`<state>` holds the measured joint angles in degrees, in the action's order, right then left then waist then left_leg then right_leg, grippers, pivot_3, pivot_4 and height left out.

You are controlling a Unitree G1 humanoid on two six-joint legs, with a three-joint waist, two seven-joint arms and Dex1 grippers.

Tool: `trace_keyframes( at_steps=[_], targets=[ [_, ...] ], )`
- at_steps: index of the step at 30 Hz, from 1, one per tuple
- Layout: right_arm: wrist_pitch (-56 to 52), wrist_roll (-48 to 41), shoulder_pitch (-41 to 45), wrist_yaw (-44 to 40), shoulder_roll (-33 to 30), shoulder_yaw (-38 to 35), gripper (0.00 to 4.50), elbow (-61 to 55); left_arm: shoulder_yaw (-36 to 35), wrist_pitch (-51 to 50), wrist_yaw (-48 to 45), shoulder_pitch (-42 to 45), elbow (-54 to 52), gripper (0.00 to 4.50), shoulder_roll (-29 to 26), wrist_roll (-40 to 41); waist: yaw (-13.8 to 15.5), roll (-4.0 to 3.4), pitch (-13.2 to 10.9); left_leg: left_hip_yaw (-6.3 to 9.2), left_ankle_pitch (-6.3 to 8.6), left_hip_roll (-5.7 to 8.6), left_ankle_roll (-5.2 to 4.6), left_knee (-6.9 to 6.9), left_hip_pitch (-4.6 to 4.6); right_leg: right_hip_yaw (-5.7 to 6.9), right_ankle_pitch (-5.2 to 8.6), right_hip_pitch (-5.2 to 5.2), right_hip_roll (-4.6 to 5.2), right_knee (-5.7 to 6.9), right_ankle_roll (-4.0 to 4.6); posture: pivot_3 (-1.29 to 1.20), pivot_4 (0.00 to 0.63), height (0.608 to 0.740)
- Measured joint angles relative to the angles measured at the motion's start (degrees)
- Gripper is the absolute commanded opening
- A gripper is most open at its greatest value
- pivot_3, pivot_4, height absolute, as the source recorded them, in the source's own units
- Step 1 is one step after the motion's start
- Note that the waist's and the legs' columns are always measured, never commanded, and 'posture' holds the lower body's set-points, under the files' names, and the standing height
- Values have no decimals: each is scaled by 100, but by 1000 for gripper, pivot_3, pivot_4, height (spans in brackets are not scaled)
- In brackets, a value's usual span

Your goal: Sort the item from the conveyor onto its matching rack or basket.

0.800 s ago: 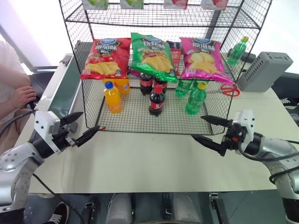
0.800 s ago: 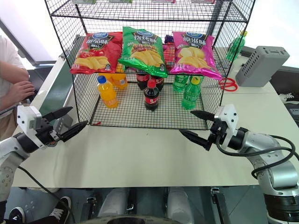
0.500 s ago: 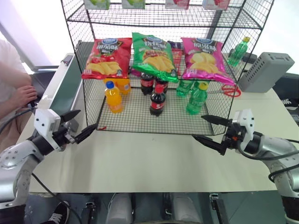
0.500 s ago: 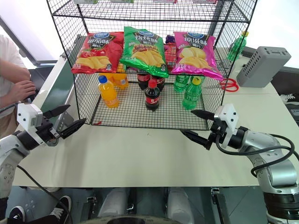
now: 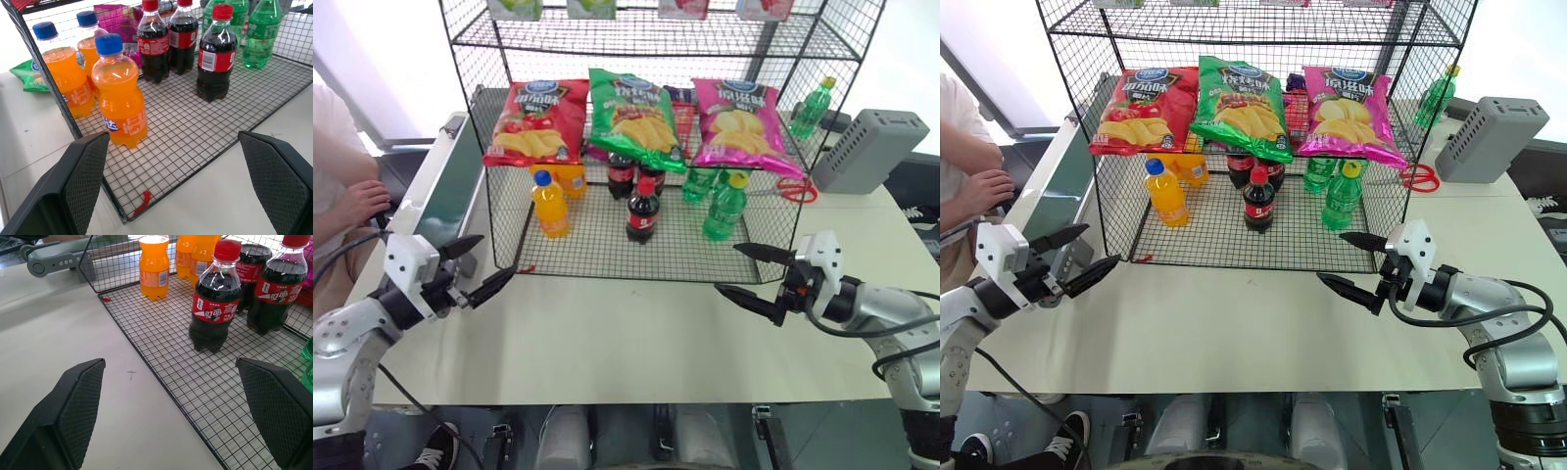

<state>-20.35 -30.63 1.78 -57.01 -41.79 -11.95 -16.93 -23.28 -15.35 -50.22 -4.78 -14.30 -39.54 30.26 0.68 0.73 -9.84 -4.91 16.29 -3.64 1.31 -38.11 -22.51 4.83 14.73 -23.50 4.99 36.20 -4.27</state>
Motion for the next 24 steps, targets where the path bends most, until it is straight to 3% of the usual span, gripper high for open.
trace_keyframes(
  at_steps=[24],
  targets=[
    [192, 132, 314, -78, 20, 124, 4452, 355, 61, 87, -78, 106, 79, 4500, 5, -42, -4, 0, 0, -2, 0, 0, 0, 0, 1, 0, -1, 0, -1, 1, -2, 0, 150, 740]
  ],
)
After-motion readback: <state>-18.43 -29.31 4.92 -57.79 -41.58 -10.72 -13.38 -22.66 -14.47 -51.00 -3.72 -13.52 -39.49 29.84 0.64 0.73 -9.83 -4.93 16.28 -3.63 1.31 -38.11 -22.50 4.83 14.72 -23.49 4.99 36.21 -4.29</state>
